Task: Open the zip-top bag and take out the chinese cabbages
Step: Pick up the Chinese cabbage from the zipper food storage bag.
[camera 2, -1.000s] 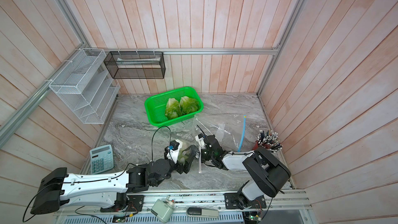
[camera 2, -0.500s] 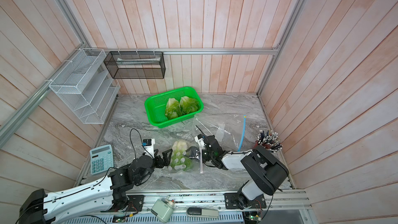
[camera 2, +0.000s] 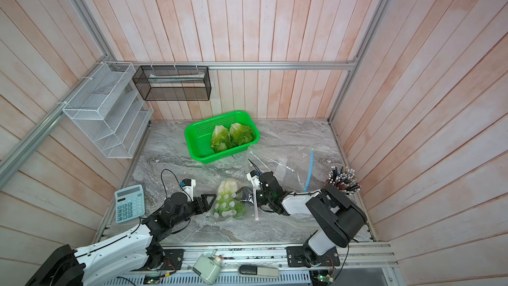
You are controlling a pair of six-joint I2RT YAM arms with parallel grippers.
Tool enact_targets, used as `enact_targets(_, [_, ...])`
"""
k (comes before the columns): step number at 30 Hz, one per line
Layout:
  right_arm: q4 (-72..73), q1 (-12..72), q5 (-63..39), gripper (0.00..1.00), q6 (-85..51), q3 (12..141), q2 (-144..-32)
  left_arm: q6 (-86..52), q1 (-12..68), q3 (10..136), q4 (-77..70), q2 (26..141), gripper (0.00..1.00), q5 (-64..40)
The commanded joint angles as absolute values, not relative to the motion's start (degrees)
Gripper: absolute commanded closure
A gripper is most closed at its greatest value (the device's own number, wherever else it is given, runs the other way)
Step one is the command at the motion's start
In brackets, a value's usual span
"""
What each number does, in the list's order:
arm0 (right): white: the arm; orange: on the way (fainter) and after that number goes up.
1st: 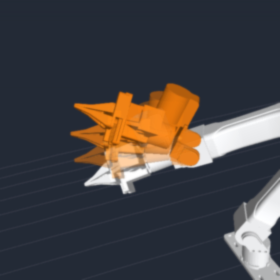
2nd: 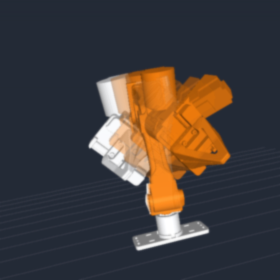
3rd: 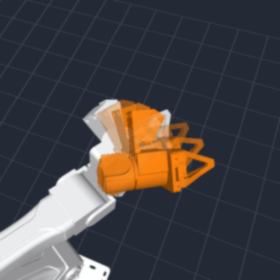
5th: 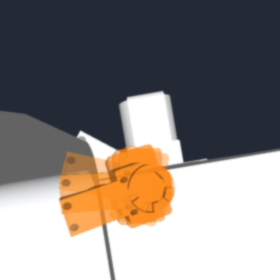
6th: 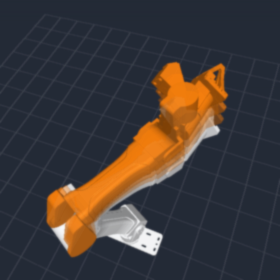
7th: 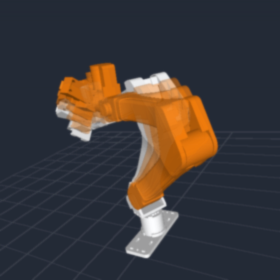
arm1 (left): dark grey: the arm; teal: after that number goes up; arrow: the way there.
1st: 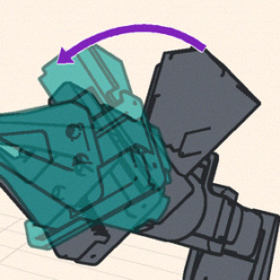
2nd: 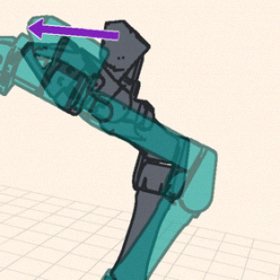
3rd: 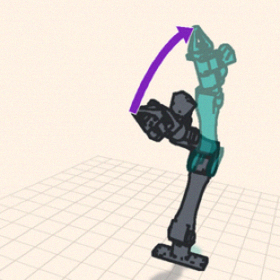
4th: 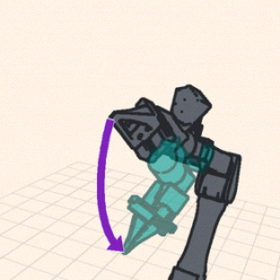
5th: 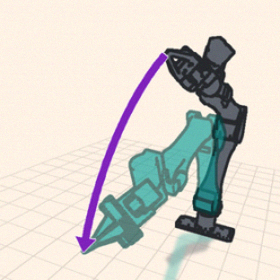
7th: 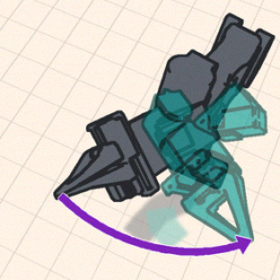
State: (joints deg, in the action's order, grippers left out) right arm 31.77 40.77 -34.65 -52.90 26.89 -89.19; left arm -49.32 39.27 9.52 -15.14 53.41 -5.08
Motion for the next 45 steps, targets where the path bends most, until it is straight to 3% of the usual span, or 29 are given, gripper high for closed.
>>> enact_targets(1, [32.90,40.61,-35.53,0.19,-52.12,28.39,-90.57,-49.91,38.33,9.32,-21.62,55.75,0.22,-12.15])
enact_targets(8, [32.98,40.57,-35.93,0.19,-52.04,28.99,-91.76,-51.20,38.13,8.70,-26.64,60.83,0.31,-14.41])
enact_targets(16, [34.35,40.87,-36.32,0.18,-52.52,29.00,-92.46,-50.04,38.07,11.07,-26.30,63.36,0.63,-14.73])
enact_targets(29, [37.34,40.74,-36.56,0.18,-53.35,27.13,-91.51,-48.05,39.00,14.06,-23.71,62.83,0.96,-13.93])
enact_targets(36, [37.98,40.70,-37.11,0.15,-53.44,26.39,-91.11,-44.67,42.28,18.44,-21.37,63.90,1.00,-10.82])
enact_targets(45, [44.38,40.69,-38.47,0.02,-56.23,24.97,-91.62,-39.27,45.46,22.70,-20.61,65.03,1.00,-9.59])
